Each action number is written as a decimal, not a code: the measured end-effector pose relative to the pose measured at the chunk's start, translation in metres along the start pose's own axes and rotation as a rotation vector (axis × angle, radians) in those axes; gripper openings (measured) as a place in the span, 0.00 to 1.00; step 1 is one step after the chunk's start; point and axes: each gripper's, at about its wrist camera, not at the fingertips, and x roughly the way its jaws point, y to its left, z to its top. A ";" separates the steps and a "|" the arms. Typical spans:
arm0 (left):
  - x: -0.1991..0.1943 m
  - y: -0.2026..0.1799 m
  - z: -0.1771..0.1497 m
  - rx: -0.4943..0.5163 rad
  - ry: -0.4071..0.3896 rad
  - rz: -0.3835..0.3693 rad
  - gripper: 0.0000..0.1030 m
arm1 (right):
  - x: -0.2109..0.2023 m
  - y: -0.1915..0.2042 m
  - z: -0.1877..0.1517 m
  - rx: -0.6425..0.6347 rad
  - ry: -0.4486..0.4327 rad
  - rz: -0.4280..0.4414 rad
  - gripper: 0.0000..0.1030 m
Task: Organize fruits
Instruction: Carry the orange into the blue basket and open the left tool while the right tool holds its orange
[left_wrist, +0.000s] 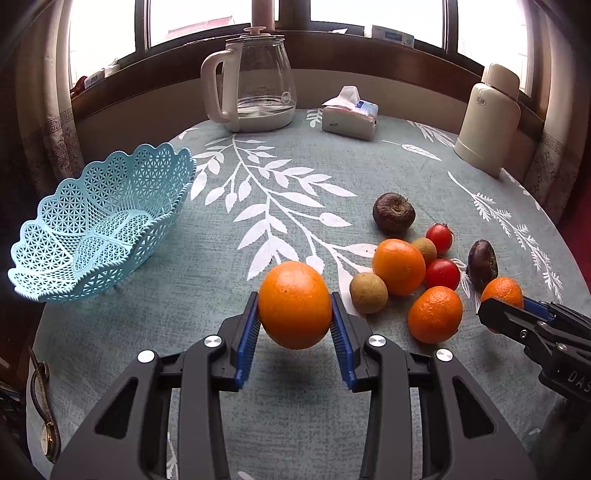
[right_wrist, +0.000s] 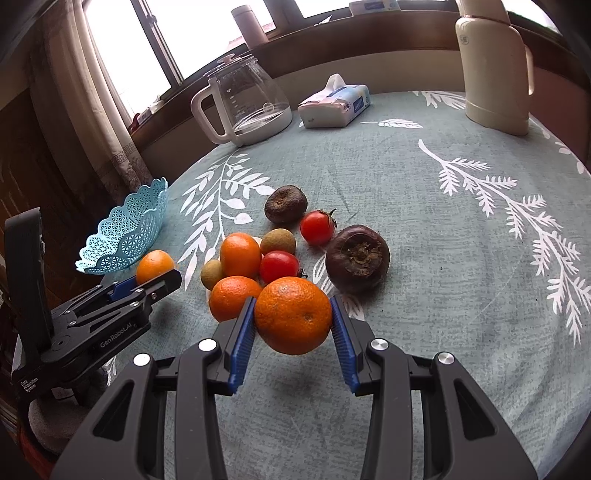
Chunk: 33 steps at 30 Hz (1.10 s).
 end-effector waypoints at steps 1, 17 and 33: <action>-0.002 0.001 0.000 -0.005 -0.005 0.000 0.37 | 0.000 0.000 0.000 0.002 0.000 -0.001 0.39; -0.050 0.034 0.022 -0.070 -0.157 0.093 0.37 | 0.000 -0.003 0.000 0.015 -0.003 -0.003 0.39; -0.054 0.113 0.033 -0.211 -0.190 0.240 0.37 | 0.003 -0.006 -0.001 0.024 0.007 -0.007 0.39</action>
